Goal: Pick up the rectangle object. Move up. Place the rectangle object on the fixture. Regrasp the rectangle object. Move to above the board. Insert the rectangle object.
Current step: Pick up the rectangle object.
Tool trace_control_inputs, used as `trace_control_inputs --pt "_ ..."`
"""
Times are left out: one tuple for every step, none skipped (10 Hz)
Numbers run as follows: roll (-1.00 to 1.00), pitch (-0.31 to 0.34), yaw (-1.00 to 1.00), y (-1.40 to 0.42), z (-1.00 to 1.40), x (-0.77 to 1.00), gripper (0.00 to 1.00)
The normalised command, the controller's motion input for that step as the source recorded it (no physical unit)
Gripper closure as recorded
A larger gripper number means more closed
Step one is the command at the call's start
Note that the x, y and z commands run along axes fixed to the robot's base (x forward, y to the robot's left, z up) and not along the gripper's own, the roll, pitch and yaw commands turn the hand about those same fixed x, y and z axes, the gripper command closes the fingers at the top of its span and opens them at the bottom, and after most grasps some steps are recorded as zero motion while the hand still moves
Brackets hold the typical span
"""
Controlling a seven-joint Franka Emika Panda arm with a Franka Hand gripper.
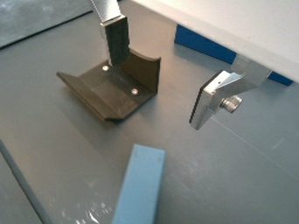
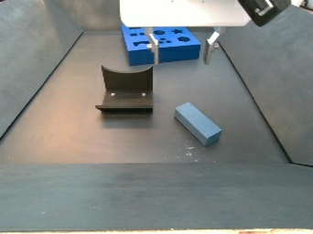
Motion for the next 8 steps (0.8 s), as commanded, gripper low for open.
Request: trace_control_inputs --pt "0.0 -0.049 1.0 0.0 -0.35 0.0 0.0" --pt "0.0 -0.003 1.0 0.0 -0.35 0.0 0.0" --pt "0.0 0.0 1.0 0.0 -0.37 0.0 0.0" --pt "0.0 0.0 1.0 0.0 -0.39 0.0 0.0" --pt "-0.12 0.151 1.0 0.0 -0.49 -0.01 0.0" --pt "-0.31 0.126 0.75 0.26 -0.53 -0.29 0.0" --pt "-0.05 0.0 -0.02 0.25 -0.05 0.02 0.0" --pt "-0.01 0.0 0.0 0.0 0.0 0.0 0.0"
